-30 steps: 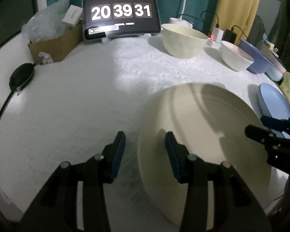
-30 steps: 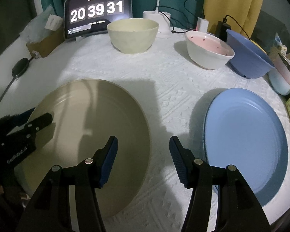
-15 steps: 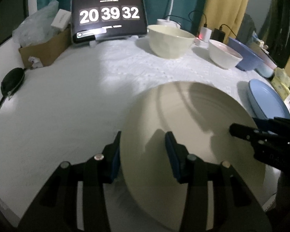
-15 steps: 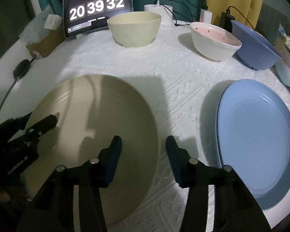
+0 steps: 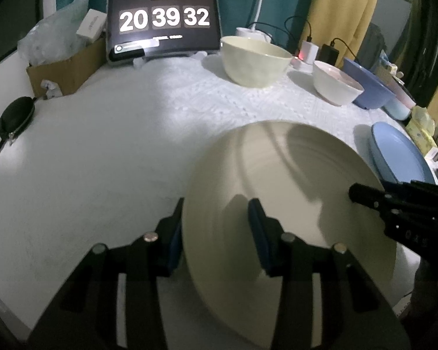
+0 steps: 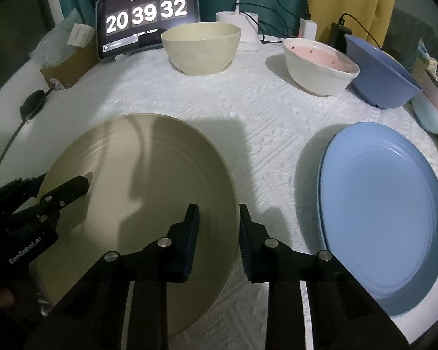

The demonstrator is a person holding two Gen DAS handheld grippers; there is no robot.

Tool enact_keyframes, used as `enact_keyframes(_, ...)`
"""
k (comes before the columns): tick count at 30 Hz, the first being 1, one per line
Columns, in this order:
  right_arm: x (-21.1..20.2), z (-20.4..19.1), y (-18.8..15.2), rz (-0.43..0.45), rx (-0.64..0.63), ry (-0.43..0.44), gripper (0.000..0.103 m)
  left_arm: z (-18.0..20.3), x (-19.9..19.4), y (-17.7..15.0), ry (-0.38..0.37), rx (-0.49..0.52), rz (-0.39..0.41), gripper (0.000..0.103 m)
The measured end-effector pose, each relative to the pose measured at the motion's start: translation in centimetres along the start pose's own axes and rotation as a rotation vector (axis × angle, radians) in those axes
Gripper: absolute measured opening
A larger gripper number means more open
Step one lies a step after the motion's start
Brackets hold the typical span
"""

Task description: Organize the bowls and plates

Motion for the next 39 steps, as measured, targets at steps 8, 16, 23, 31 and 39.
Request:
enact_keyframes(8, -1.0, 0.8, -0.1, 0.032, 0.015, -0.012, 0.028, 1.1, -0.7, 0.1, -0.004, 0.020, 0.014, 0.042)
enact_keyframes(16, -2.1, 1.9, -0.1, 0.061, 0.036, -0.017, 0.028, 2.6, -1.5, 0.3, -0.003, 0.045, 0.033, 0.042)
enact_keyframes(23, -3.3, 2.9, 0.0, 0.091, 0.052, -0.019, 0.028, 3.9, -2.3, 1.0, -0.001, 0.068, 0.047, 0.042)
enact_keyframes(31, -4.8, 4.2, -0.1, 0.132, 0.073, -0.019, 0.028, 5.6, -3.2, 1.6, -0.003, 0.089, 0.063, 0.042)
enact_keyframes(39, -6.0, 5.8, -0.4, 0.164, 0.101, -0.019, 0.028, 7.6, -3.8, 1.8, -0.004, 0.116, 0.067, 0.043)
Point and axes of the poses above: each gripper's, at about its wrist camera, not at the fingertips, and x roughly the way its jaws point, z to its right, y to its top, the point moved 4 cm from there along x, roughly the way its jaws point, and after that the axes turned 9 degrees about -x, right-handed, at the moved point
